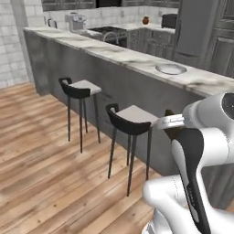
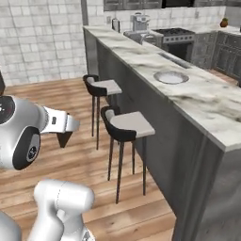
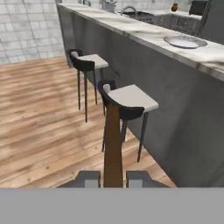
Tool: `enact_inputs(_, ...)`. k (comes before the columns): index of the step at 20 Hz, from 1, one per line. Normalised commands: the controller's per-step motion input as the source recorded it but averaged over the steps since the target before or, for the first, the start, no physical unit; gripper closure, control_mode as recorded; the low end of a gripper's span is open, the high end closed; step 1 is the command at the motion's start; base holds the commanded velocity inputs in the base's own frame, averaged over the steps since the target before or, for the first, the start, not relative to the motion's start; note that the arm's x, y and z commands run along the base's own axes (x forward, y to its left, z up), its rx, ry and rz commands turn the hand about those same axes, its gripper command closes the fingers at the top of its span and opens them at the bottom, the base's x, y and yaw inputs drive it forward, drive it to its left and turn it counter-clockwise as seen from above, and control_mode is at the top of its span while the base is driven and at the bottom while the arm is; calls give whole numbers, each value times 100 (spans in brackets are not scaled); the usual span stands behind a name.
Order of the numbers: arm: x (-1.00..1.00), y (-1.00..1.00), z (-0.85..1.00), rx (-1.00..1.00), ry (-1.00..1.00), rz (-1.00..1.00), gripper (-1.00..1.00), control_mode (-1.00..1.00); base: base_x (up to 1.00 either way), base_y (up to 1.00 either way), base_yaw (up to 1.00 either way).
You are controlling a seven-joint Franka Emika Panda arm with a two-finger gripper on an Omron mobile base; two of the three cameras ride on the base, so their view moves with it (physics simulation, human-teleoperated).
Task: Start the toaster. Once the lever pops up, take the bread to the plate on the dining counter.
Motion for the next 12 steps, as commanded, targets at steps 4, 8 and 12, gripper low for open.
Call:
enact_inputs(4,0,0,0,0,0,0,100,100,78,96,-62)
enact_inputs(8,0,0,0,0,0,0,100,100,54,100,-63)
enact_inputs(12,0,0,0,0,0,0,100,100,38,100,-64)
